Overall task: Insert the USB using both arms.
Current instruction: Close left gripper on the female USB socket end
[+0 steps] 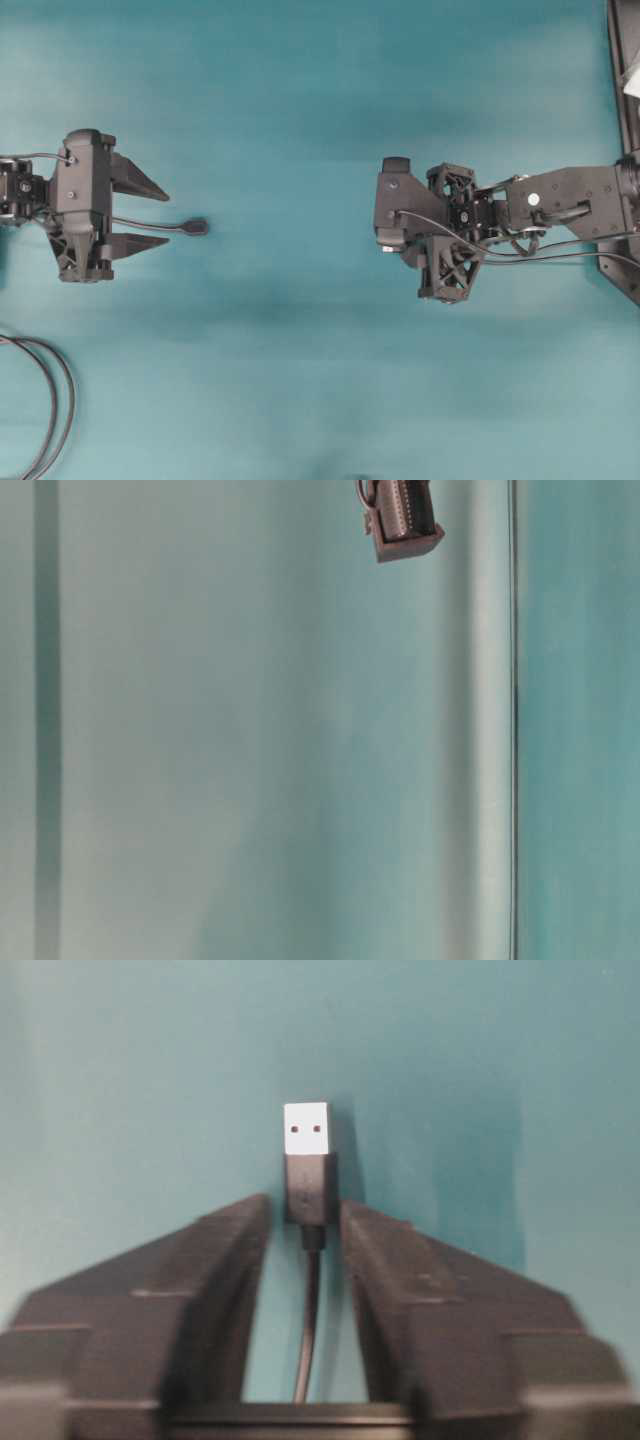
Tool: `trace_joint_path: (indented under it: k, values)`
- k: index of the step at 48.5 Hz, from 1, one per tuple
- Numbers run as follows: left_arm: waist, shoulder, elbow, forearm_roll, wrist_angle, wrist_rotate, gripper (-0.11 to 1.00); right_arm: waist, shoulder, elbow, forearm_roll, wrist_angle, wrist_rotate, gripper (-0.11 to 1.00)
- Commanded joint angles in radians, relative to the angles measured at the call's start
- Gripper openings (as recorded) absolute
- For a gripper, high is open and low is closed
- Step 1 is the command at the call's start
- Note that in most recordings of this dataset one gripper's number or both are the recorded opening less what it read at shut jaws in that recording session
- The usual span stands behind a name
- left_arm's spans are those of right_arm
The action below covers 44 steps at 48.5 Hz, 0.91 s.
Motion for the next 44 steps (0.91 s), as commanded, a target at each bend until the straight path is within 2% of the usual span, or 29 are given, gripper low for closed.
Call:
trace_joint_path:
  k: [1,5,21,44]
  values:
    - [0.002,0.006,-0.009,0.000,-0.009,0.017,0.75,0.000,0.003,-0.017,-0.003,-0.003,0.002,0.26]
    - [0.002,0.020,-0.014,0.000,-0.011,0.018,0.75,0.002,0.006,-0.017,-0.003,-0.003,0.003,0.20]
    - [0.003,0.132,-0.037,0.000,-0.098,0.018,0.75,0.005,0.015,-0.017,-0.003,0.021,0.003,0.20]
    - [0.005,0.276,-0.081,0.000,-0.101,0.015,0.75,0.003,0.018,-0.031,-0.003,0.035,0.003,0.20]
